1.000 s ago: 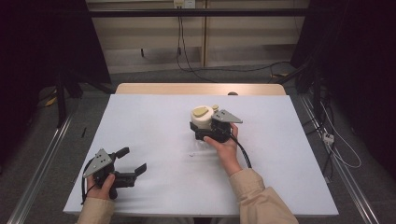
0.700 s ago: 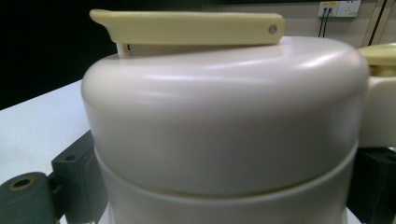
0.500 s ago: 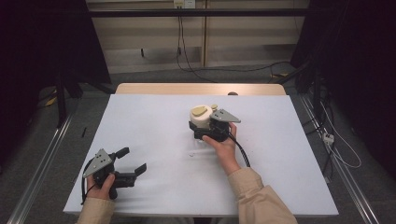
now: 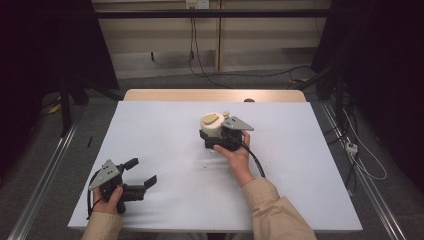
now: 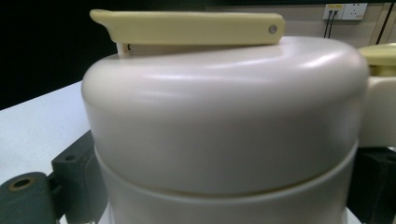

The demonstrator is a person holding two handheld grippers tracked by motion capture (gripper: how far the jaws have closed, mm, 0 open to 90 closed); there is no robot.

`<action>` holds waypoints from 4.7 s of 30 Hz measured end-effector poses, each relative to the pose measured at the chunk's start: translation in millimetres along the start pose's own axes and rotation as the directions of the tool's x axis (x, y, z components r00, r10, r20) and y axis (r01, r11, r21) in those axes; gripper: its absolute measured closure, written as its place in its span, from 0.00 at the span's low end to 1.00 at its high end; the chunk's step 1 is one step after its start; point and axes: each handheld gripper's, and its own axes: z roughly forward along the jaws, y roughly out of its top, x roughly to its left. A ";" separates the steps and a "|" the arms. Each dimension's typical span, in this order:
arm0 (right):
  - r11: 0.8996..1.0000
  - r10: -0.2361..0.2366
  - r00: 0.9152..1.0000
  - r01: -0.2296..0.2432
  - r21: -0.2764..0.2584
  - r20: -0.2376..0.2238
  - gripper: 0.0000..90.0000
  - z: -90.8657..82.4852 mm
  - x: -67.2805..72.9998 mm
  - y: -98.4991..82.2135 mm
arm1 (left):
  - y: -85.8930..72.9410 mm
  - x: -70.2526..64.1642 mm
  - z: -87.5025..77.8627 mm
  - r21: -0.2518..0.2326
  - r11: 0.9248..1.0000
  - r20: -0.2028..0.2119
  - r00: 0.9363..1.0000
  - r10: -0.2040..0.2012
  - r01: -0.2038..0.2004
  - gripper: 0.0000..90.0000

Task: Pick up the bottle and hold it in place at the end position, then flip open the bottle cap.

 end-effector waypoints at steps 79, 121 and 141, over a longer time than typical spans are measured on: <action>0.996 0.008 1.000 -0.006 0.092 -0.020 0.07 -5.8 -3.4 -6.6 | 23.9 -18.2 54.5 0.067 0.998 0.017 1.000 -0.021 0.019 0.04; 0.995 0.014 1.000 -0.012 0.098 -0.021 0.07 -5.1 -3.8 -6.5 | 57.6 -33.3 98.5 0.153 0.988 0.051 0.999 -0.008 0.000 0.23; 0.995 0.015 1.000 -0.013 0.096 -0.021 0.07 -4.9 -3.9 -6.8 | 67.3 -30.7 117.5 0.206 0.978 0.056 0.998 -0.038 0.026 0.55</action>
